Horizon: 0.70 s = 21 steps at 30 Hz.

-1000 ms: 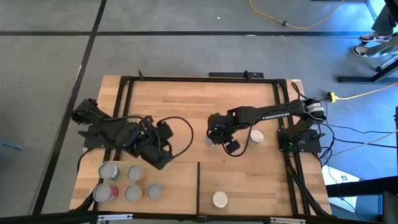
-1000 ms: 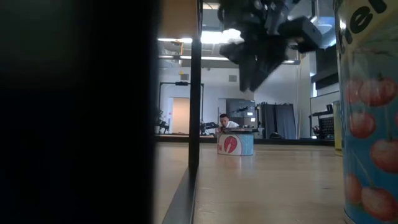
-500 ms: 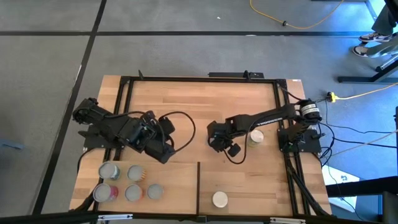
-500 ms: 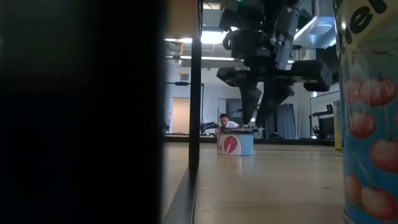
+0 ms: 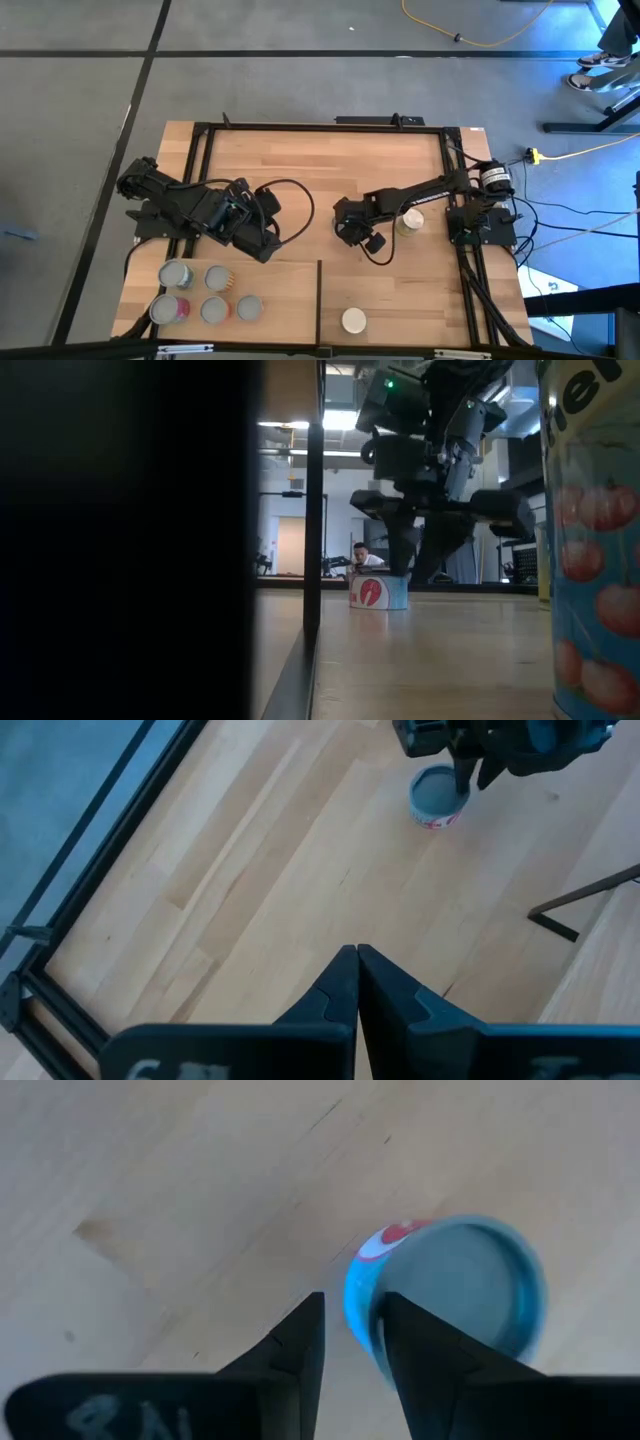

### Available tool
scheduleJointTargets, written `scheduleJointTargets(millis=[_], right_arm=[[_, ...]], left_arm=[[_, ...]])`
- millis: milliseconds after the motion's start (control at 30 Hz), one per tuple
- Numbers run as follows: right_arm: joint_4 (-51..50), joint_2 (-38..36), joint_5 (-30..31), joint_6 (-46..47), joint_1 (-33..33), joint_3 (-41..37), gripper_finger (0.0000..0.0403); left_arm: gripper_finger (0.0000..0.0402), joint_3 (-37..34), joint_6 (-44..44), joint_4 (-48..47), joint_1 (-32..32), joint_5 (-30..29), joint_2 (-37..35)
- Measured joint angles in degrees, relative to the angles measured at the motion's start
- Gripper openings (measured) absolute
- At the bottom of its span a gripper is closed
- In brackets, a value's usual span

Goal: Pick and place cans onto a shelf
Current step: Put the canned tuna on the shelf

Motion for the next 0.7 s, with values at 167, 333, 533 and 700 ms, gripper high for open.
scheduleJointTargets(millis=[167, 333, 533, 700], right_arm=[[2.67, 1.6, 0.22, 0.02, -0.01, -1.29, 0.0105], [3.8, 2.11, 0.3, 2.87, -0.12, -1.2, 0.0043], [-0.78, 2.84, -0.32, 13.33, -1.14, 3.45, 0.0008], [-10.45, 2.79, 3.76, 13.53, -2.01, 12.15, 0.0006]], left_arm=[[0.0, 0.0, -0.02, 0.28, -0.02, 0.05, 0.0], [0.0, 0.0, -0.05, 0.35, -0.04, 0.06, 0.0], [0.0, 0.0, -0.14, 0.35, -0.04, 0.06, 0.0], [0.0, 0.0, -0.16, 0.33, -0.2, 0.62, 0.0]])
